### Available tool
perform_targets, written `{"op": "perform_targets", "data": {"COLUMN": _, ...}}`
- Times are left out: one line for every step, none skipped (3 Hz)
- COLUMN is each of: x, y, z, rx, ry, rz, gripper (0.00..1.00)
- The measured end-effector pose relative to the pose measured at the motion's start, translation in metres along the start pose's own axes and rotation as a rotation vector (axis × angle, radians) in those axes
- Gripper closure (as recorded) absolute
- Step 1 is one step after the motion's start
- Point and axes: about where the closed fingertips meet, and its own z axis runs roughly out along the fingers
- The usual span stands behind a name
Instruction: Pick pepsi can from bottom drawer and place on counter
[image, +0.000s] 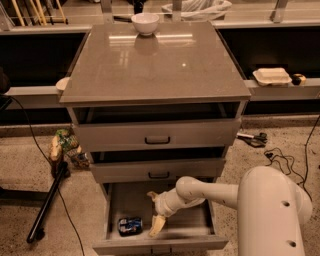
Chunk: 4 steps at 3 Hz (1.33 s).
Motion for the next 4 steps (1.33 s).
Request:
{"op": "perform_targets", "data": {"x": 0.007, "y": -0.011, "z": 0.012, "rx": 0.032, "ry": 0.032, "rz": -0.017, "gripper": 0.0}}
{"op": "perform_targets", "data": {"x": 0.017, "y": -0.026, "z": 0.035, "rx": 0.043, "ry": 0.053, "rz": -0.042, "gripper": 0.0}}
{"op": "perform_targets", "data": {"x": 0.025, "y": -0.041, "z": 0.054, "rx": 0.053, "ry": 0.048, "rz": -0.053, "gripper": 0.0}}
{"op": "perform_targets", "data": {"x": 0.031, "y": -0.052, "z": 0.076, "rx": 0.051, "ry": 0.031, "rz": -0.081, "gripper": 0.0}}
